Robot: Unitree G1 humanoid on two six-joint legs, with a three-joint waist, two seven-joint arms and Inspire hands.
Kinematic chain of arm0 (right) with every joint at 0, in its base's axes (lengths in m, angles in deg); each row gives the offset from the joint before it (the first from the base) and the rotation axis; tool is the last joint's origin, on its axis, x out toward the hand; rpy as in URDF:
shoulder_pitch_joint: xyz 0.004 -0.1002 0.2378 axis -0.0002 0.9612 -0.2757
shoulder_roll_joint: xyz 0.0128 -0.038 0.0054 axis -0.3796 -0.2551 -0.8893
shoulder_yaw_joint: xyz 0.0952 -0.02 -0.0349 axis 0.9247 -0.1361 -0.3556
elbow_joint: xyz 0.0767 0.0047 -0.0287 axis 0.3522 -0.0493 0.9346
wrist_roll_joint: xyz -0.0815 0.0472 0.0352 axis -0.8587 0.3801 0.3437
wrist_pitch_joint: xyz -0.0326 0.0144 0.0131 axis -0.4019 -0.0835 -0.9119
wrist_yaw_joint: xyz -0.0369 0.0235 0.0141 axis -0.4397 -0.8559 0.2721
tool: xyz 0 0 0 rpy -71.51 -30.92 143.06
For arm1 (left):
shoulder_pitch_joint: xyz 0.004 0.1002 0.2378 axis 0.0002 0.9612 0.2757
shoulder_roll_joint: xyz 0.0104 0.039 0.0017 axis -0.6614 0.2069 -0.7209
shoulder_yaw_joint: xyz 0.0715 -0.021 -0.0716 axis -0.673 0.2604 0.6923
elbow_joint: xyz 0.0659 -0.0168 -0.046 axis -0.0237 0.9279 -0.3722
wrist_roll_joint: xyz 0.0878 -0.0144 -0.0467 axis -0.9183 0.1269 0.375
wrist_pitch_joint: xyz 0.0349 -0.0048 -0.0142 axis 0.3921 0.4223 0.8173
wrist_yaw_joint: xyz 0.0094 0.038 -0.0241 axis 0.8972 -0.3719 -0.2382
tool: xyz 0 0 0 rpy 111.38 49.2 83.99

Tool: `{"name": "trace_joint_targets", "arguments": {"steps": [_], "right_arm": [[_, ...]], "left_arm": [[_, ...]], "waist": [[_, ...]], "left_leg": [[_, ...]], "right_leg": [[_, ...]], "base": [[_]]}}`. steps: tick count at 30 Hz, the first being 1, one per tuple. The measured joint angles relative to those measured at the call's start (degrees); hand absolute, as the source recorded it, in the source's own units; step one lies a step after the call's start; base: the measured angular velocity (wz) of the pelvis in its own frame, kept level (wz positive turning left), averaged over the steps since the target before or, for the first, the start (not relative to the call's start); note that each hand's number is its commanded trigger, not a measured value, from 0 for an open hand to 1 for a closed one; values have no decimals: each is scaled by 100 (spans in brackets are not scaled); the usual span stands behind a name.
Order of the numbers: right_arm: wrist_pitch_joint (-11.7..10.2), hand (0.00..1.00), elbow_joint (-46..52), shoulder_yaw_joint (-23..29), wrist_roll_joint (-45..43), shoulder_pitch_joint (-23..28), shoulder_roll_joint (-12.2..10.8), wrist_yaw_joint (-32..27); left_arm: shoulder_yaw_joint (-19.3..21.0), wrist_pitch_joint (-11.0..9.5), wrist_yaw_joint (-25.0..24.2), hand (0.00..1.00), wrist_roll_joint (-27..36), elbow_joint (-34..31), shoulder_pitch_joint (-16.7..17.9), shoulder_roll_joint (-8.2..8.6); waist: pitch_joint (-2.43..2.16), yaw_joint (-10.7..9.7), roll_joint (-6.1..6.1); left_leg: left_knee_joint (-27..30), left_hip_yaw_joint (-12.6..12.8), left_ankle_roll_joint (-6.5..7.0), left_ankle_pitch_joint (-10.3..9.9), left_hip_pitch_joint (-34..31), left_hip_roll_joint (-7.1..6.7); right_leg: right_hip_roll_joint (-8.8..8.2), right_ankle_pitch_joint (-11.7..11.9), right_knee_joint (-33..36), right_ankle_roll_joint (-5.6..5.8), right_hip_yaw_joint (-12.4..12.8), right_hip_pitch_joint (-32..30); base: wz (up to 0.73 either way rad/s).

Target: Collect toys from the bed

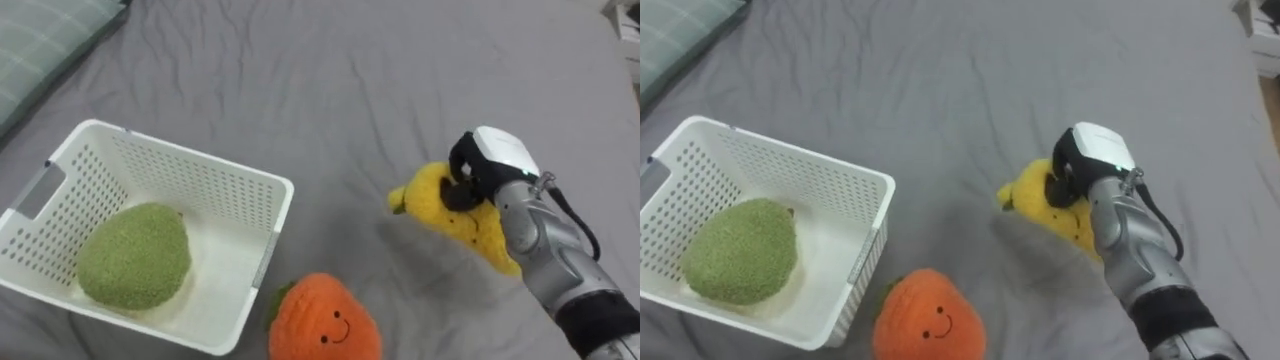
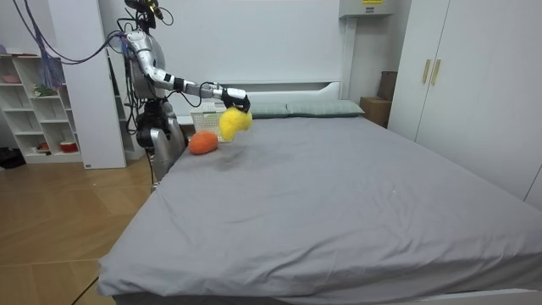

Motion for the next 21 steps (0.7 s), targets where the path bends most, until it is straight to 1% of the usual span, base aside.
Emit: {"name": "trace_joint_targets", "arguments": {"steps": [2, 4, 6, 9, 11, 12, 16, 17, 18, 19, 21], "right_arm": [[0, 100, 424, 68, 3, 118, -3, 10], [3, 100, 651, 78, 73, 140, -3, 56], [35, 100, 993, 116, 277, 141, -4, 164], [88, 100, 1579, 185, 701, 139, -5, 245], [140, 100, 1939, 218, 850, 140, -8, 280], [154, 100, 2138, 234, 882, 139, -24, 323], [242, 100, 2592, 237, 977, 122, -37, 554], [262, 100, 2657, 237, 1052, 115, -40, 598], [346, 100, 2735, 236, 1056, 106, -78, 656], [395, 100, 2797, 236, 1056, 106, -107, 691], [469, 100, 2972, 223, 1131, 81, -253, 812]], "left_arm": [[95, 0, 0, 0, 6, -43, 61, 3], [124, 0, 0, 0, 31, -45, 80, -1], [191, -1, 2, 0, 63, -46, 87, 3], [191, -2, 81, 0, 62, -107, 132, 28], [216, -2, 102, 0, -7, -193, 143, 56], [292, -1, 102, 0, -29, -236, 140, 95], [302, 0, 101, 0, -56, -264, 135, 130], [292, 6, 98, 0, -55, -264, 137, 142], [289, 8, 95, 0, -56, -265, 137, 159], [288, 9, 94, 0, -56, -265, 139, 167], [282, 39, 98, 0, -89, -269, 146, 198]], "waist": [[-2, -4, 44], [-5, -45, 75], [-8, -119, 76], [-11, -160, 56], [-6, -146, 39], [-6, -134, 35], [0, -77, 25], [2, -16, 24], [6, 37, 26], [6, 46, 26], [13, 103, 37]], "left_leg": [[-41, 32, 2, 0, 112, -2], [-98, 37, 4, 0, 193, -4], [-100, 37, 3, 0, 223, -2], [-84, 32, 5, 2, 262, -2], [-91, 32, 5, 0, 314, -2], [-107, 31, 5, 0, 359, -2], [-170, 31, 8, -2, 496, -3], [-177, 34, 10, -3, 511, -4], [-184, 34, 15, -7, 533, -9], [-184, 27, 15, -8, 536, -11], [-196, 14, 18, -12, 525, -15]], "right_leg": [[27, 0, -5, 1, 45, 84], [25, -4, -5, 6, 50, 160], [22, -8, -1, 9, 45, 188], [-8, -9, 4, 11, 46, 213], [-2, -13, -5, 16, 54, 263], [4, -14, -2, 19, 53, 296], [25, -18, -2, 26, 50, 407], [22, -20, -1, 30, 34, 433], [19, -29, -2, 43, 33, 456], [17, -33, -1, 50, 29, 463], [17, -36, -2, 54, 33, 464]], "base": [[-12], [-4], [0], [0], [0], [0], [0], [0], [0], [0], [0]]}}
